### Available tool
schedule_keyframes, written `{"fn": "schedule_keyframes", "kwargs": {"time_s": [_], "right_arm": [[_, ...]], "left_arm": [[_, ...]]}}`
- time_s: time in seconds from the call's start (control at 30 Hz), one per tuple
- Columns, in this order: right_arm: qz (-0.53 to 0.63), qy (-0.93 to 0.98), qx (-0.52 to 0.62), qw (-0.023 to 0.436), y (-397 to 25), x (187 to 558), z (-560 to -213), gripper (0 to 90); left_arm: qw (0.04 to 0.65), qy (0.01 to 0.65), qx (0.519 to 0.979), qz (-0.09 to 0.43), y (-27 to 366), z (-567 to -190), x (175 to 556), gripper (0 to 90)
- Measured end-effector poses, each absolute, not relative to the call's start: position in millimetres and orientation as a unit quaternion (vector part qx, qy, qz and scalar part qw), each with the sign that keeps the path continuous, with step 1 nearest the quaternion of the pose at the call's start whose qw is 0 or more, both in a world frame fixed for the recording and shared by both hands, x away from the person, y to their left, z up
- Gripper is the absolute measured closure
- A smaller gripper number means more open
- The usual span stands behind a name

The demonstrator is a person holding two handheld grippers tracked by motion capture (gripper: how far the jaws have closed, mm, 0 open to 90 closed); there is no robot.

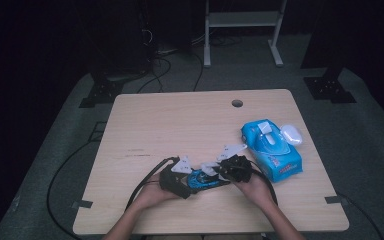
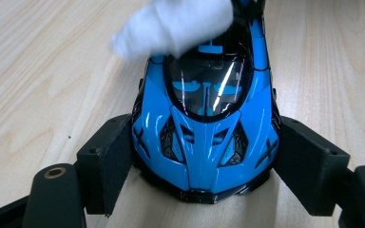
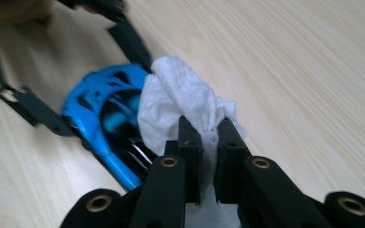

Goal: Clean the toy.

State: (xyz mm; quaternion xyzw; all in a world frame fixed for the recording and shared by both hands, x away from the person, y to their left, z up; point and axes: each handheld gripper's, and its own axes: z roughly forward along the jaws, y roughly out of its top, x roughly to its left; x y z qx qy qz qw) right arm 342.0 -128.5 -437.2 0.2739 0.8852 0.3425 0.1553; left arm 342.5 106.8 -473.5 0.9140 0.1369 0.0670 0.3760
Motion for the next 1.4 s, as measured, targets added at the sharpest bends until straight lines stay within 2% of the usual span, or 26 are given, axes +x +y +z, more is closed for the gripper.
{"fn": "schedule_keyframes", "kwargs": {"time_s": [0.03,0.1,0.17,0.33,0.43,0.53,0.87,0.93,1.0,1.13,1.23,1.3,1.37,1.4], "right_arm": [[0.333,0.885,0.28,0.165,-134,343,-438,82.9],[0.351,0.874,0.302,0.147,-151,343,-440,83.0],[0.358,0.872,0.298,0.152,-158,336,-440,83.0],[0.349,0.885,0.271,0.15,-157,320,-438,83.3],[0.351,0.883,0.275,0.147,-151,327,-440,83.5],[0.363,0.877,0.29,0.124,-154,339,-438,83.5],[0.337,0.894,0.273,0.112,-169,316,-411,82.0],[0.33,0.897,0.277,0.097,-170,319,-411,79.2],[0.326,0.899,0.279,0.083,-166,325,-415,67.7],[0.33,0.9,0.272,0.078,-154,332,-424,50.3],[0.343,0.897,0.269,0.074,-144,339,-429,45.7],[0.345,0.896,0.272,0.069,-138,344,-433,46.0],[0.343,0.893,0.284,0.064,-131,350,-438,48.7],[0.349,0.889,0.288,0.063,-130,352,-440,53.2]], "left_arm": [[0.377,0.138,0.913,0.066,106,-474,343,24.7],[0.377,0.136,0.913,0.068,106,-474,343,24.6],[0.376,0.136,0.914,0.071,105,-474,342,24.6],[0.374,0.139,0.914,0.068,107,-473,342,24.6],[0.375,0.142,0.914,0.067,106,-474,342,24.6],[0.376,0.142,0.913,0.068,106,-474,342,24.8],[0.375,0.139,0.914,0.065,105,-473,343,24.8],[0.376,0.139,0.914,0.066,106,-474,343,24.8],[0.375,0.139,0.914,0.066,105,-473,343,24.8],[0.376,0.139,0.914,0.065,105,-473,343,24.8],[0.376,0.136,0.914,0.065,105,-473,343,24.8],[0.373,0.133,0.916,0.065,105,-473,344,24.8],[0.372,0.133,0.916,0.064,105,-473,344,24.8],[0.372,0.134,0.916,0.064,106,-473,344,24.9]]}}
